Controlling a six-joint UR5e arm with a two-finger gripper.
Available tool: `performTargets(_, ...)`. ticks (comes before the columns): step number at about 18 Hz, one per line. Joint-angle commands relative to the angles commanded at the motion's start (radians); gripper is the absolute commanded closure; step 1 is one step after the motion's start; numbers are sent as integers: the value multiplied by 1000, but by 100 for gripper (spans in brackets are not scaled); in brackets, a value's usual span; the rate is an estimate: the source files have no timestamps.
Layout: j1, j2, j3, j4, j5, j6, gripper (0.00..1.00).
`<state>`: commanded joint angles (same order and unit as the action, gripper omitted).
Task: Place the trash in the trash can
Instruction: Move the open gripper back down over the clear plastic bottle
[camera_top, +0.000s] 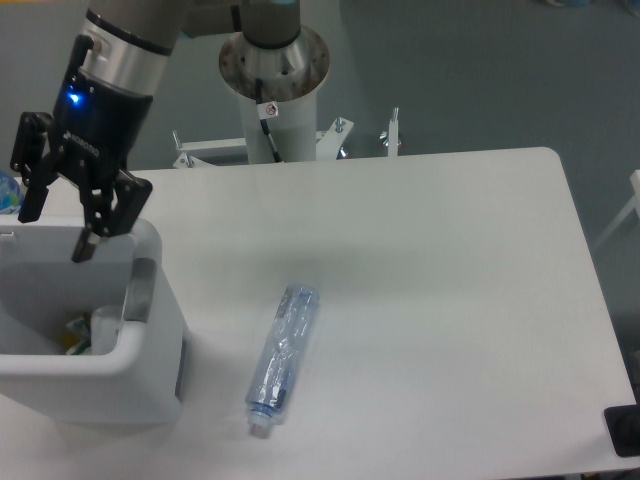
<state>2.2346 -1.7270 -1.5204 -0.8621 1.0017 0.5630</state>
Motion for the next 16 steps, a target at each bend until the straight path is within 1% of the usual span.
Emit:
performTargets(2, 66, -48, 41, -2, -2, -2, 0)
performTargets(5, 155, -124, 83, -2, -3, 0, 0)
performTargets(8, 206, -198, 112, -2, 6, 2, 0)
performTargets(11, 223, -256, 112, -8, 21, 2, 0)
performTargets(15, 215, -331, 98, -18, 116, 0, 0)
performTargets(16, 209, -344, 94, -35, 130, 0, 0)
